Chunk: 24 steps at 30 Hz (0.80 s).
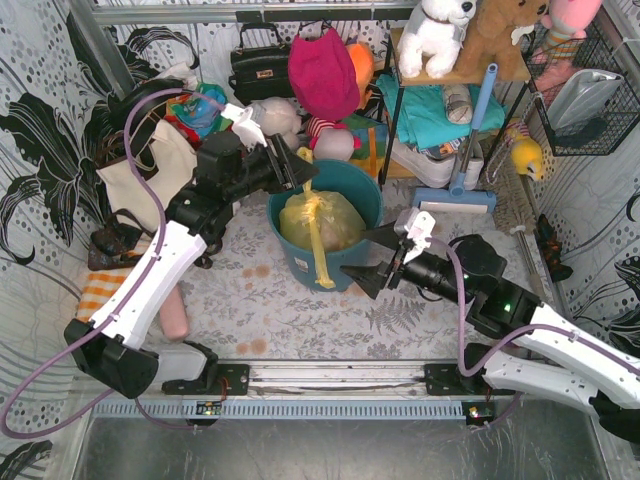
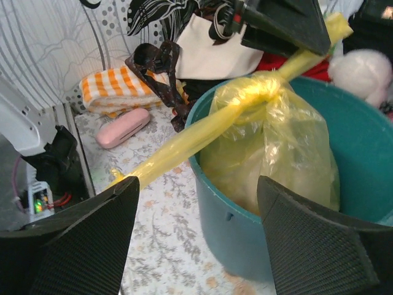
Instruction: Tie the trash bag
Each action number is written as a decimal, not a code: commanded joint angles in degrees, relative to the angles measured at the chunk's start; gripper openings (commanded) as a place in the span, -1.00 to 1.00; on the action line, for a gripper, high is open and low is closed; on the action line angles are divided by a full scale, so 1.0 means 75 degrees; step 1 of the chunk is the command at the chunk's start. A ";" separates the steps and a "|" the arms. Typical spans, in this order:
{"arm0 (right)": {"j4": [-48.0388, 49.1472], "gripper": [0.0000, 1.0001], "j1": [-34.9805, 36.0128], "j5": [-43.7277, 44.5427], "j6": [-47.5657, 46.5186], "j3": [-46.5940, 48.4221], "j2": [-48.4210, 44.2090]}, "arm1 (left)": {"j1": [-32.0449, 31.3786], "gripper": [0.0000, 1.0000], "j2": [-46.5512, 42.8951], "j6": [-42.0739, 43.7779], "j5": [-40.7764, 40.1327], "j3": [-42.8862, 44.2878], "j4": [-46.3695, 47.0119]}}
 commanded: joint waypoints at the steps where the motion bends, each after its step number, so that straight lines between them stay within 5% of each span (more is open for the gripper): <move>1: 0.0774 0.57 0.0035 -0.0711 -0.2020 -0.0494 -0.0189 | -0.0007 -0.02 0.0065 0.0015 0.0316 -0.0148 0.0681; 12: 0.1858 0.94 0.0035 -0.1627 -0.4957 -0.1360 -0.0183 | -0.0033 -0.85 0.0334 0.0223 0.0689 -0.0042 0.0686; 24: 0.3717 0.93 0.0029 -0.2116 -0.5496 -0.1164 0.1362 | -0.0284 -0.91 0.0926 0.0263 0.1062 0.0333 0.0477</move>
